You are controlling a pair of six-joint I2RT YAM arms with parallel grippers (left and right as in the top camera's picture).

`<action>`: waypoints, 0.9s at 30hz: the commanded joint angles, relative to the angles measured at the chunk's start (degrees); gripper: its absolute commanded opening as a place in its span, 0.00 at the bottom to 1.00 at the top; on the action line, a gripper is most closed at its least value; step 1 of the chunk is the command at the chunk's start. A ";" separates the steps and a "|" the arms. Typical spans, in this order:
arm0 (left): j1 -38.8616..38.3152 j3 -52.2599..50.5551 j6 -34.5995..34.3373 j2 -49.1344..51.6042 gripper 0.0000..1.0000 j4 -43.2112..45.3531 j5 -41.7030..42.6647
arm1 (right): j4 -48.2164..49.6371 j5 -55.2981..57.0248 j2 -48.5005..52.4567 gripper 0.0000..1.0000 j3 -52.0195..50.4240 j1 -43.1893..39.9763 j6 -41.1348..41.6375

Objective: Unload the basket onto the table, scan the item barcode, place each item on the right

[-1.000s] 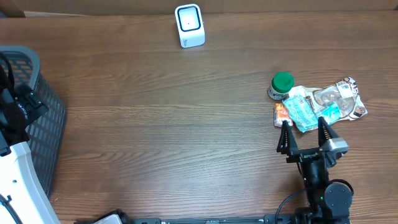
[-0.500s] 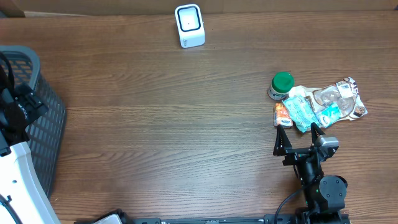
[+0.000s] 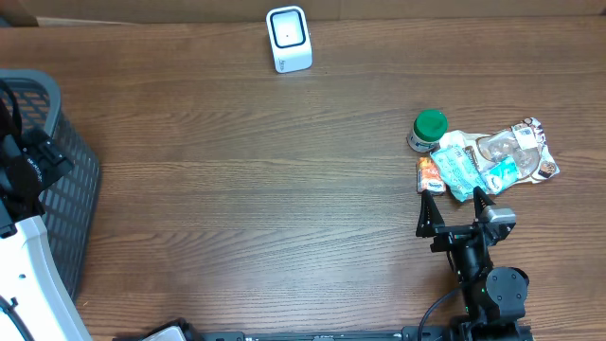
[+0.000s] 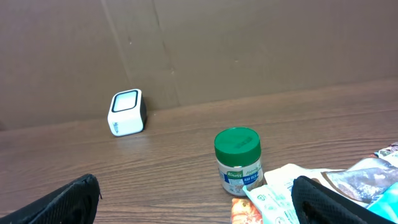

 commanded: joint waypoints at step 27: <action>-17.51 0.48 0.92 -20.31 1.00 0.00 0.28 | 0.33 0.66 -0.48 1.00 -0.59 0.31 -0.02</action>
